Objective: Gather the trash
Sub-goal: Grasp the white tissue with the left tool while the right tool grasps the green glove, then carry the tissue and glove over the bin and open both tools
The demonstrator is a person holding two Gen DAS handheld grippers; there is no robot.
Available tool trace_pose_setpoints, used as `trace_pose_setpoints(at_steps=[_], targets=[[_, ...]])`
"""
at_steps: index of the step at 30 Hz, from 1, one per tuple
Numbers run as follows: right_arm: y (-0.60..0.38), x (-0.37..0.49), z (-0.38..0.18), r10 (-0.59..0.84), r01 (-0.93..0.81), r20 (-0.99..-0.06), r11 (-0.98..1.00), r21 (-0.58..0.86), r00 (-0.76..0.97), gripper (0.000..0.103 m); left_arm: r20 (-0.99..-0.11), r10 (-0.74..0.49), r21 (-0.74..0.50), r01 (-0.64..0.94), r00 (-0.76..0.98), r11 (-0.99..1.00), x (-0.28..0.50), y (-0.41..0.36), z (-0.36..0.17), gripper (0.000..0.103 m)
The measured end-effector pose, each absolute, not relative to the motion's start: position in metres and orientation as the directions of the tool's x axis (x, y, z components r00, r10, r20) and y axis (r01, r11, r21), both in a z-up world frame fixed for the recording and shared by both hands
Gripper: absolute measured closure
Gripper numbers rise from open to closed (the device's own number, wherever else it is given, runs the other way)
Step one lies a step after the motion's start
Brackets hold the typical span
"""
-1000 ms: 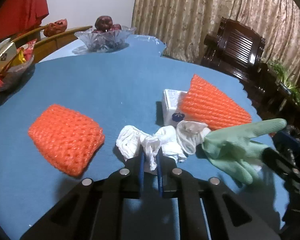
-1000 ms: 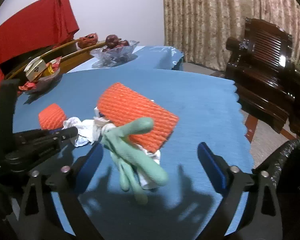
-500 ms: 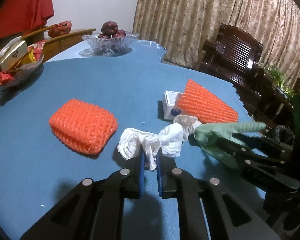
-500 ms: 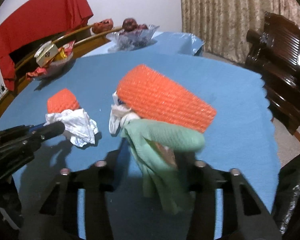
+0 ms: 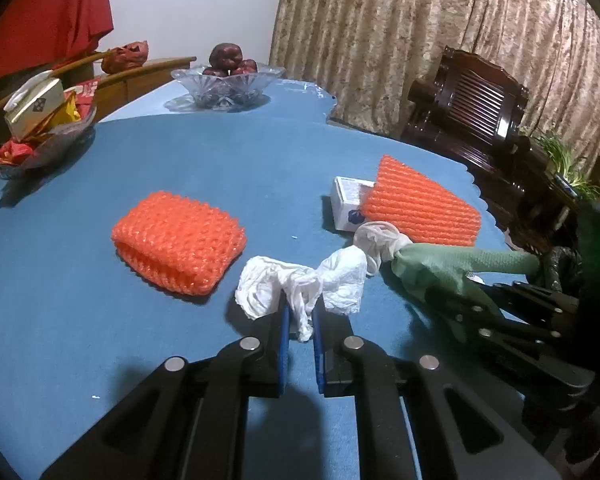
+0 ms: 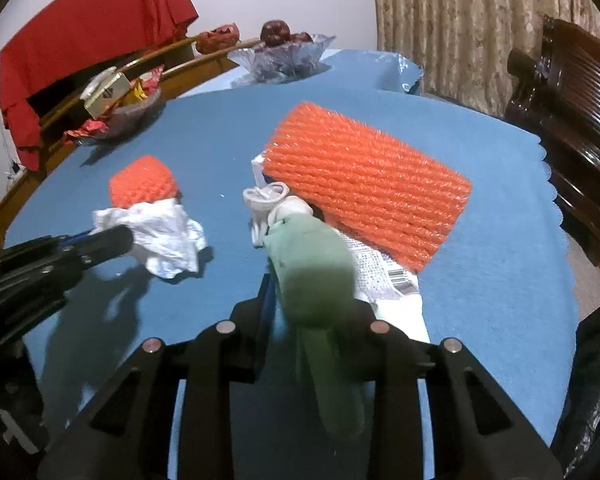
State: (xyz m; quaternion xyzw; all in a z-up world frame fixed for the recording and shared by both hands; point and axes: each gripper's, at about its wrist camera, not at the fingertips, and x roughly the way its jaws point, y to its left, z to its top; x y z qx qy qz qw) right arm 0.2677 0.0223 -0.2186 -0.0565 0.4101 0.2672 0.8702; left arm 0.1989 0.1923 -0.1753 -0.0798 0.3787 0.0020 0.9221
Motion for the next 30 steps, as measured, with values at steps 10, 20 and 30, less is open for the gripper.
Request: trace_pose_setpoints(at_steps=[10,20,30], targets=[[0.004,0.245,-0.196,0.469,-0.515,-0.708,0.840,0.171,0.529,0.092,-0.677,-0.059,-0.131,-0.041,0.734,0.990,0.188,0.184,-0.156,0.093],[-0.024,0.194,-0.163,0.490,-0.507,-0.661,0.841,0.188,0.567,0.092,-0.661,-0.089,-0.136,-0.002,0.745,0.991,0.158,0.167,-0.135,0.093],[-0.064,0.158,-0.131,0.457,-0.459,-0.625,0.871,0.172,0.633,0.092,-0.640,-0.136,-0.141,0.059,0.756,0.988,0.135,0.136,-0.116,0.093]])
